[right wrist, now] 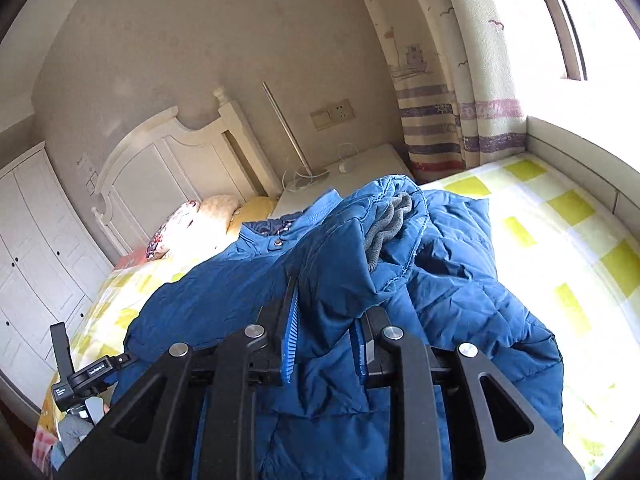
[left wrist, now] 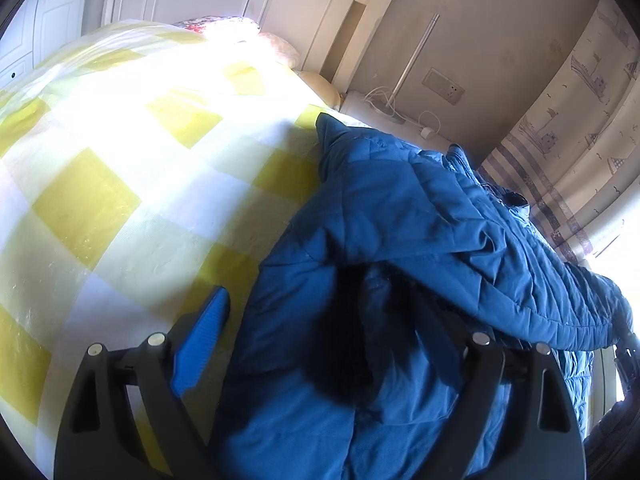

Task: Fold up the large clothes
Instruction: 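Fold the held side over the jacket center and open the right tool, then press the folded jacket flat with both tools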

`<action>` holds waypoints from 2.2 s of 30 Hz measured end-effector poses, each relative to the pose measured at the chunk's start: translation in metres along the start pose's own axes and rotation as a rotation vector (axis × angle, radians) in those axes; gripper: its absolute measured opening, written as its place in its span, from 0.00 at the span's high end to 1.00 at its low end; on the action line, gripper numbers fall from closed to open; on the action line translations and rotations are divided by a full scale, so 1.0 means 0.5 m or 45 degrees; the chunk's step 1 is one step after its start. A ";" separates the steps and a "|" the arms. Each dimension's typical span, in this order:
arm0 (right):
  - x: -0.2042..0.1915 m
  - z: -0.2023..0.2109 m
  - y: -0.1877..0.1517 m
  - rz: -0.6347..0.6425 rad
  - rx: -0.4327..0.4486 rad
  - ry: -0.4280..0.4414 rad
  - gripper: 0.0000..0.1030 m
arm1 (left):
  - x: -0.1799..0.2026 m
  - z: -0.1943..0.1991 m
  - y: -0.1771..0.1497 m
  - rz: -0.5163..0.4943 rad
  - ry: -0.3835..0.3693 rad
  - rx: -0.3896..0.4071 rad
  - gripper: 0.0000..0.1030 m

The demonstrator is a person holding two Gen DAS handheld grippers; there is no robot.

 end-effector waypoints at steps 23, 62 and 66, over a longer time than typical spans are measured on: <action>-0.030 -0.143 -0.046 0.430 -0.189 -0.379 0.44 | 0.003 -0.001 0.002 0.006 -0.008 0.004 0.13; -0.036 -0.149 -0.056 0.386 -0.213 -0.303 0.38 | 0.476 -0.195 0.031 -0.667 0.132 -0.064 0.03; -0.037 -0.148 -0.055 0.381 -0.209 -0.297 0.38 | 0.445 -0.208 0.077 -0.626 0.162 -0.065 0.03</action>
Point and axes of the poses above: each gripper's, at about its wrist camera, not at the fingertips, and z roughly against the way its jaws point, x to its right, y to its top, the point moved 7 cm from there along -z, roughly the way its jaws point, and after that the axes turned 3 degrees about -y, right-handed, at the moved point
